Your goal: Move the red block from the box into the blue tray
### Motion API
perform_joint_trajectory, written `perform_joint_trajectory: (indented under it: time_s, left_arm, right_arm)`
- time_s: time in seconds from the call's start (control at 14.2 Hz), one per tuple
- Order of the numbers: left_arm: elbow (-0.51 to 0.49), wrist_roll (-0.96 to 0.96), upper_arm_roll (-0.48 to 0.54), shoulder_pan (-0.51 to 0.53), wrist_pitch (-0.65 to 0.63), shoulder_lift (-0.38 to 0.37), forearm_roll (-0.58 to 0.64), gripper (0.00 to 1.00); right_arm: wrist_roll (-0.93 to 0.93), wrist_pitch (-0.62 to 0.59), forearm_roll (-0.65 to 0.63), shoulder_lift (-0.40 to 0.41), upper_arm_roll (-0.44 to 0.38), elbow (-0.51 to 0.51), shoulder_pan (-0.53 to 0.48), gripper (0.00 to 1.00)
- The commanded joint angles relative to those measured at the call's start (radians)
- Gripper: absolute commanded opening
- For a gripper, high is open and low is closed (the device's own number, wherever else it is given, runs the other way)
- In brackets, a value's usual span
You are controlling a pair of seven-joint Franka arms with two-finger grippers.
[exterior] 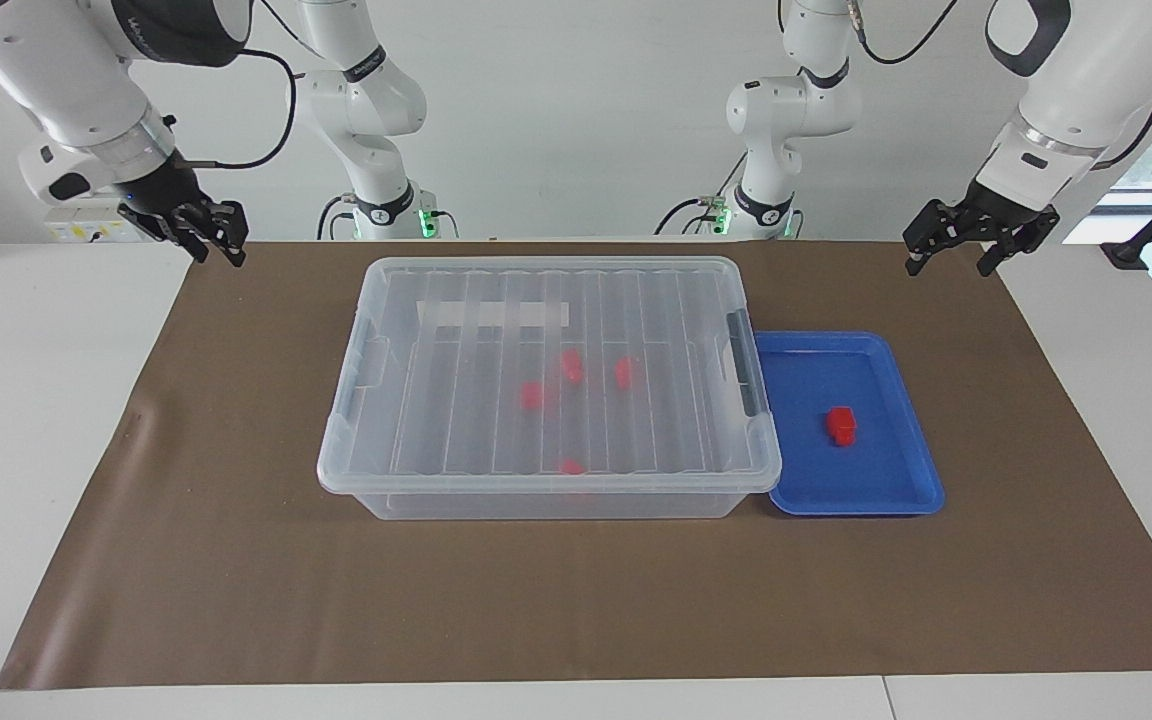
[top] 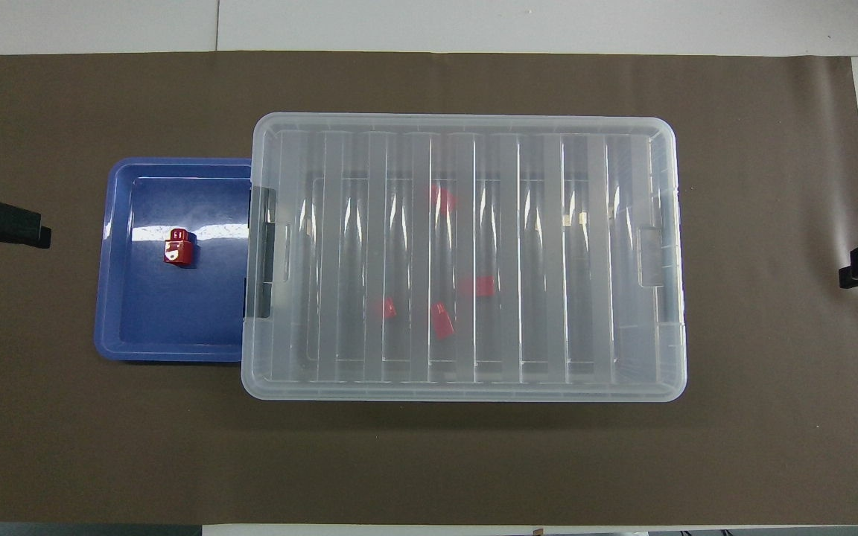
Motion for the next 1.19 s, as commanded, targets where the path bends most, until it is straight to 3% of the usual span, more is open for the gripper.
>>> perform_joint_trajectory:
  time_s: [0.0, 0.28, 1.12]
  left_arm:
    - [-0.025, 0.005, 0.003, -0.005, 0.005, -0.024, 0.001, 1.00]
    - [-0.025, 0.005, 0.003, -0.007, 0.005, -0.024, 0.001, 1.00]
    - [-0.025, 0.005, 0.005, 0.001, 0.005, -0.024, 0.001, 1.00]
  right_arm:
    - [-0.021, -0.029, -0.021, -0.001, -0.024, 0.022, 0.011, 1.00]
    - [-0.017, 0.052, -0.020, 0.001, -0.026, 0.022, 0.012, 1.00]
    - [-0.017, 0.050, -0.021, 0.002, 0.019, 0.021, 0.023, 1.00]
